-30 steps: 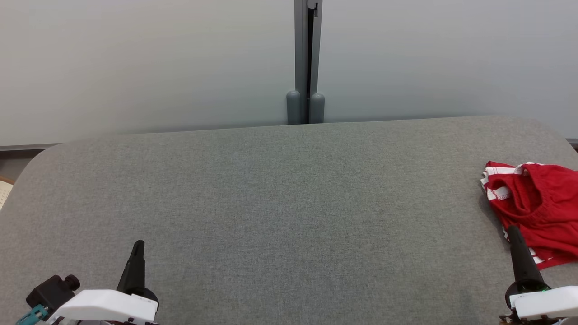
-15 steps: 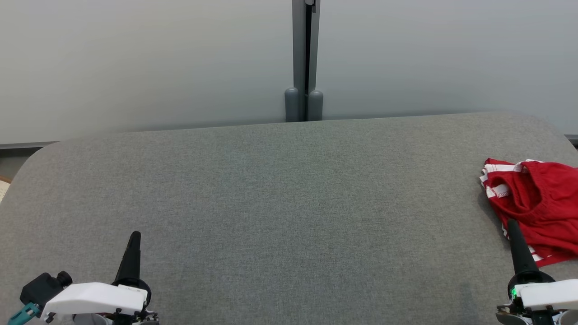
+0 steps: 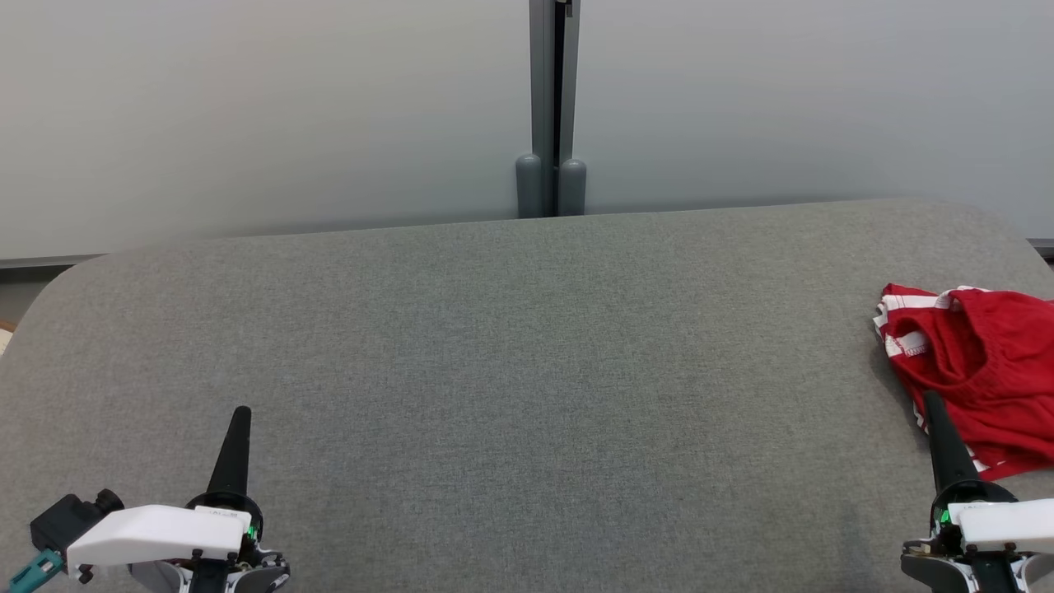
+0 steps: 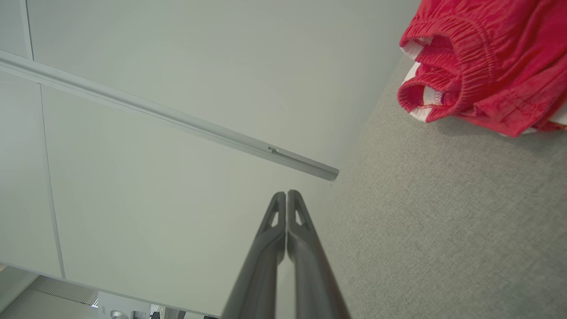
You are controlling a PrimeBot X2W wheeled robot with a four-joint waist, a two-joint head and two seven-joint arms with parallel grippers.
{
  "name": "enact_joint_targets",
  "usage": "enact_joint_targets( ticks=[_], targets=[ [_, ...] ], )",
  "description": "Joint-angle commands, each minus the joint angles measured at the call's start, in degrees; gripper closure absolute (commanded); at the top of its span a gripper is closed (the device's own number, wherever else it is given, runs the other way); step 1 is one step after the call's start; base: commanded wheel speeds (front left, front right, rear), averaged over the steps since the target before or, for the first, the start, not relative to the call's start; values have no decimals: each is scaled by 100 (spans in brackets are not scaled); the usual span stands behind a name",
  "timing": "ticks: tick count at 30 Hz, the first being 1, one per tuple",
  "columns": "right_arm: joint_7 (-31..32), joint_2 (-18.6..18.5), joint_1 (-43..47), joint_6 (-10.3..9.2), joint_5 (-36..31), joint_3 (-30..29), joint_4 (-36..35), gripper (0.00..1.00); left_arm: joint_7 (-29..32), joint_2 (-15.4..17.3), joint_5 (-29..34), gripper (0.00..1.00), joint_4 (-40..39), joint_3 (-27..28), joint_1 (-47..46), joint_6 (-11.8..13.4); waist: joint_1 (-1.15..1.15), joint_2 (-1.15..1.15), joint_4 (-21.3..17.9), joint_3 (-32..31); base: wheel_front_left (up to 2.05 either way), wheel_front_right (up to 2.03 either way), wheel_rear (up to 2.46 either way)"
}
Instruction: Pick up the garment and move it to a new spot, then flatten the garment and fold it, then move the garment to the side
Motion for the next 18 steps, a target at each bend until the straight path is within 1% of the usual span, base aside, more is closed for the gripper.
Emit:
enact_joint_targets(
  ticks=[1,18],
  targets=[
    [36,-6,-110,2,144,-25,21,100,26,23,-132,100,-24,65,-133,-56,0,0,-3,6,0,0,0],
    [93,66,-301,1,900,-77,250,100,204,-89,-849,100,44,277,-259,-218,0,0,-37,69,0,0,0]
  ],
)
